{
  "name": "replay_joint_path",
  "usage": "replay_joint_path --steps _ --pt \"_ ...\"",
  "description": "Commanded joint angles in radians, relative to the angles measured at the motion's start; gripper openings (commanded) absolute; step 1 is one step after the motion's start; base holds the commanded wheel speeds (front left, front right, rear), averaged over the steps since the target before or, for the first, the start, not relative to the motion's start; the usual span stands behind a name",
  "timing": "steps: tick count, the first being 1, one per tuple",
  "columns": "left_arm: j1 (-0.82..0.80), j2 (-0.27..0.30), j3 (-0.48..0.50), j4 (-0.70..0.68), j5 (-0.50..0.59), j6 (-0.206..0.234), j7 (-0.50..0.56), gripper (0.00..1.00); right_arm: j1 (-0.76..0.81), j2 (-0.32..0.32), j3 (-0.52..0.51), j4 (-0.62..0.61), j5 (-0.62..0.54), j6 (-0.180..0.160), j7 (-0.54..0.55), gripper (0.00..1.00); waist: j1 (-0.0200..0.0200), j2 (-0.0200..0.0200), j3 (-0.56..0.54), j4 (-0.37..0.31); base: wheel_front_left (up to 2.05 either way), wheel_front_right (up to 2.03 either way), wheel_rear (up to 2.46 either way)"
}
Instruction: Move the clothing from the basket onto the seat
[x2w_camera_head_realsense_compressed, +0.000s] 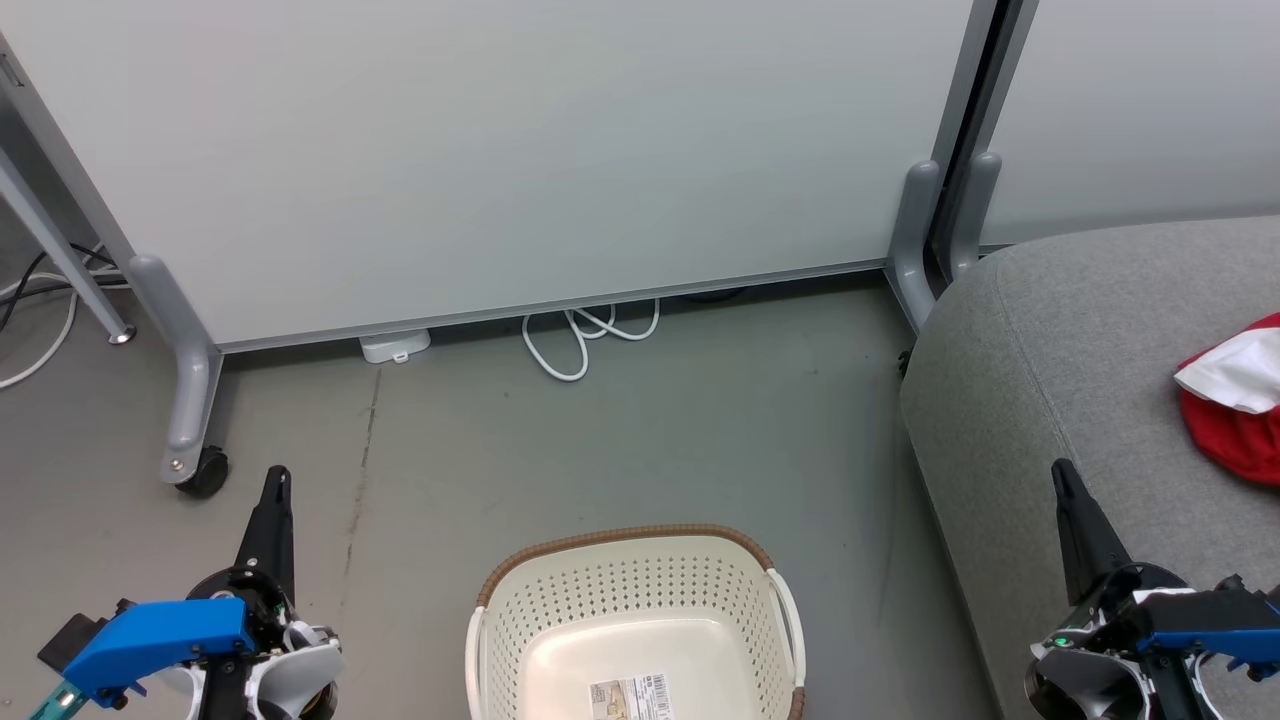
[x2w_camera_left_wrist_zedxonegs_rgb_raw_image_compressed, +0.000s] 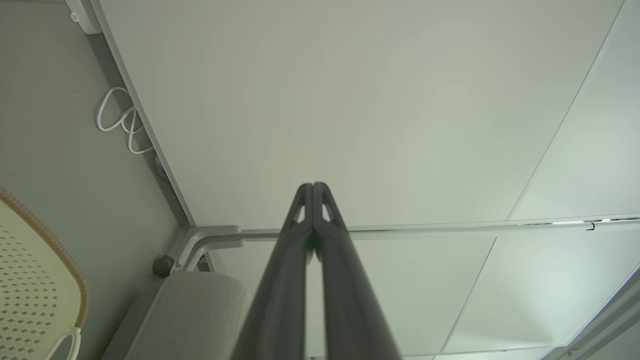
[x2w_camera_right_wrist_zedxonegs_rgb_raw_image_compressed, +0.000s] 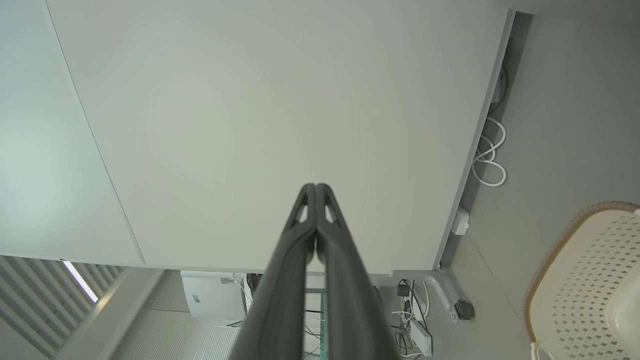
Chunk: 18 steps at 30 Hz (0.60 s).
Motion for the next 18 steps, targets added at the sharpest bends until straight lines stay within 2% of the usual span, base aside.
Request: replay_joint_path --steps 1,18 --pt "-0.010 -0.001 0.002 -0.005 -0.002 -0.002 0.004 0.00 -0.011 -0.006 -0.001 -0.003 0.002 0.001 0.004 0.00 0.0000 0.0000 0.000 0.000 0.00 0.00 0.00" --pt "-0.010 -0.001 0.002 -0.005 -0.002 -0.002 0.004 0.00 -0.011 -0.006 -0.001 -0.003 0.003 0.001 0.003 0.00 0.0000 0.0000 0.000 0.000 0.00 0.00 0.00"
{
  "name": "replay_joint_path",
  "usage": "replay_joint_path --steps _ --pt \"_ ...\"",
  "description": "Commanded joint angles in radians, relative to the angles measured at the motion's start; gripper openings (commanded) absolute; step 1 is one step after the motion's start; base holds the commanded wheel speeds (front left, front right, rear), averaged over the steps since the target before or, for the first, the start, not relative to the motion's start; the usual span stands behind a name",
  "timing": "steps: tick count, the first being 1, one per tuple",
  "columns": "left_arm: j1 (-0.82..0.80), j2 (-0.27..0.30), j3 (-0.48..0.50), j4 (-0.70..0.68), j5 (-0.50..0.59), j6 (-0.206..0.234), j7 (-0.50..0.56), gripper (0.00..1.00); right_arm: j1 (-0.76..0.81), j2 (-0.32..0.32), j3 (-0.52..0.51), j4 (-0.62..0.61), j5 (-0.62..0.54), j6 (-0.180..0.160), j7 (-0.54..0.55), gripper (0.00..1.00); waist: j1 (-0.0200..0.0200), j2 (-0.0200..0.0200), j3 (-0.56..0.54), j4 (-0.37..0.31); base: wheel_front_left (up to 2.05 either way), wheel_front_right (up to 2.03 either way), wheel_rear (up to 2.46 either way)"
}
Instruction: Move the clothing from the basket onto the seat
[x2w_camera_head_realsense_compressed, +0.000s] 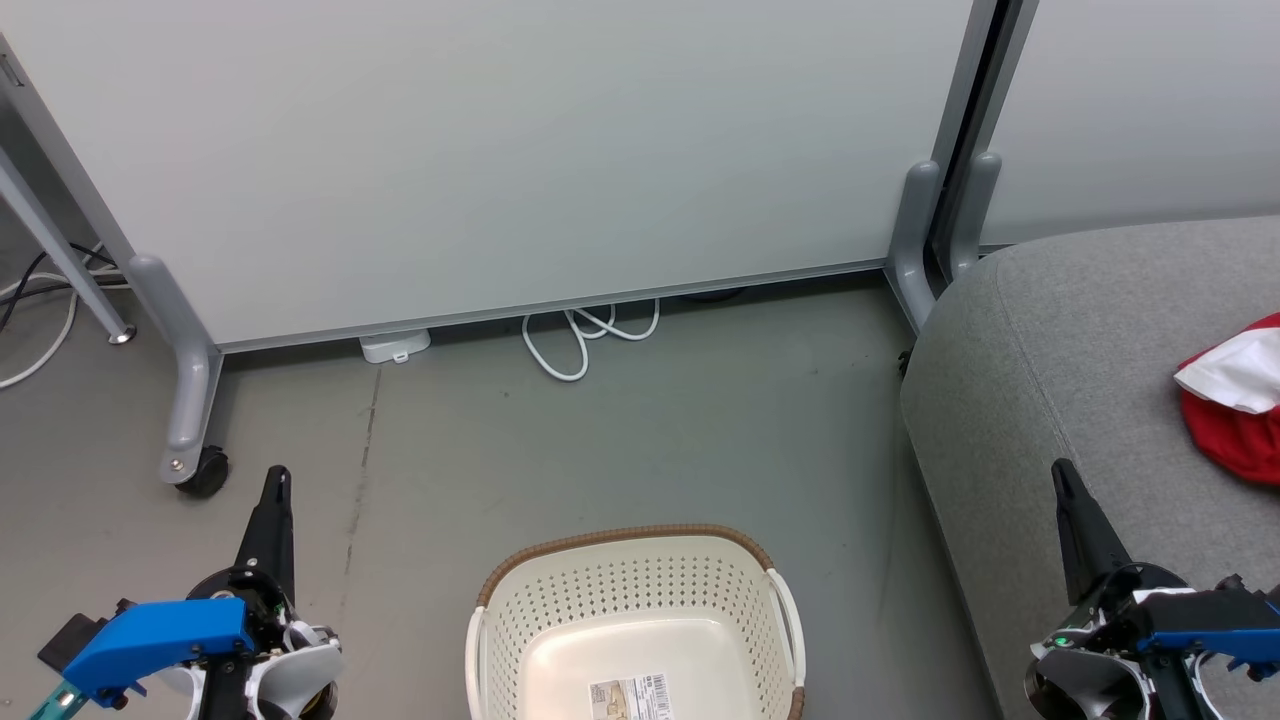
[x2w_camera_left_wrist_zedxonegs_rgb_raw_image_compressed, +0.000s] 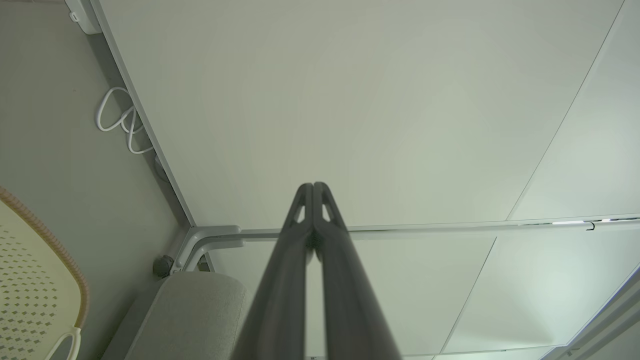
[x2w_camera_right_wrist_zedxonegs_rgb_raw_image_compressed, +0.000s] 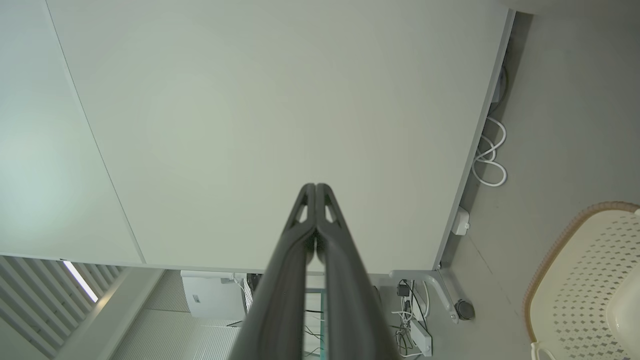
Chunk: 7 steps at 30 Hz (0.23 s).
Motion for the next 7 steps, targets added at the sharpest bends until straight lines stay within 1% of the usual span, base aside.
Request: replay_joint_path --steps 1,7 --pt "-0.010 -0.001 0.002 -0.005 -0.002 -0.002 0.004 0.00 -0.011 -0.006 -0.001 -0.003 0.003 0.001 0.003 0.00 0.0000 -0.0001 0.000 0.000 0.00 0.00 0.00" --pt "-0.010 -0.001 0.002 -0.005 -0.002 -0.002 0.004 0.00 -0.011 -0.006 -0.001 -0.003 0.003 0.001 0.003 0.00 0.0000 -0.0001 0.000 0.000 0.00 0.00 0.00"
